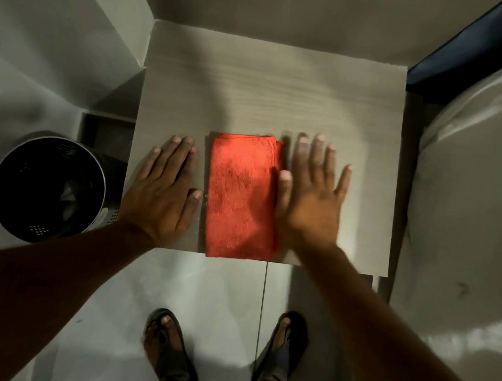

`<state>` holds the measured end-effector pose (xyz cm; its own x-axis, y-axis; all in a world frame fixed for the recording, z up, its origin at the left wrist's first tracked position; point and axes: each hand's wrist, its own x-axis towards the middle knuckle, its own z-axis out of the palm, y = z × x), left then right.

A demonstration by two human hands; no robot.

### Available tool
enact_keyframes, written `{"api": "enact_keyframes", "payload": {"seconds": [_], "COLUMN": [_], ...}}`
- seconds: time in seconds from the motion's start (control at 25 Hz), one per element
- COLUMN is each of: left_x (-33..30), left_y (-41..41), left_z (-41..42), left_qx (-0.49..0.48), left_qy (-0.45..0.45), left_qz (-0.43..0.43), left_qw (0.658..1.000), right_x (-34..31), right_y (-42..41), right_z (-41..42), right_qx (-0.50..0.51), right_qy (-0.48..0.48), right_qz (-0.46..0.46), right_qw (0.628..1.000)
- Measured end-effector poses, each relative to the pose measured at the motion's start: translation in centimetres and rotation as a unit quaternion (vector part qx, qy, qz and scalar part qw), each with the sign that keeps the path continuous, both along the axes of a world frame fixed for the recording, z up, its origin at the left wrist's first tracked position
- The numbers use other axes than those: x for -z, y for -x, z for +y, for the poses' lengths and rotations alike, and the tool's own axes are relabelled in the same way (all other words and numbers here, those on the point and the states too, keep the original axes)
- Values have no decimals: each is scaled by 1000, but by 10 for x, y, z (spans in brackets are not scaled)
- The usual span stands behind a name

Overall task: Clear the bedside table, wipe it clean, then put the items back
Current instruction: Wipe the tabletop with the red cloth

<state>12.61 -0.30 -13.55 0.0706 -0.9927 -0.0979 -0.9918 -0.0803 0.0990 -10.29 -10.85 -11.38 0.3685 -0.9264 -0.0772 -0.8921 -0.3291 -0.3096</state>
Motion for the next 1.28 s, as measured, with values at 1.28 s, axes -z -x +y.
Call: {"api": "enact_keyframes", "payload": {"seconds": [1.28], "left_x": [-10], "left_y": [-16], "left_z": [31], "left_qx": [11], "left_qy": [-44], "left_qz": [-50], "left_qw": [998], "right_x": [19], "right_y": [63], "right_z": [-33], "right_qx": [48], "right_qy": [3], "right_qz": [64], "right_qw": [997]}}
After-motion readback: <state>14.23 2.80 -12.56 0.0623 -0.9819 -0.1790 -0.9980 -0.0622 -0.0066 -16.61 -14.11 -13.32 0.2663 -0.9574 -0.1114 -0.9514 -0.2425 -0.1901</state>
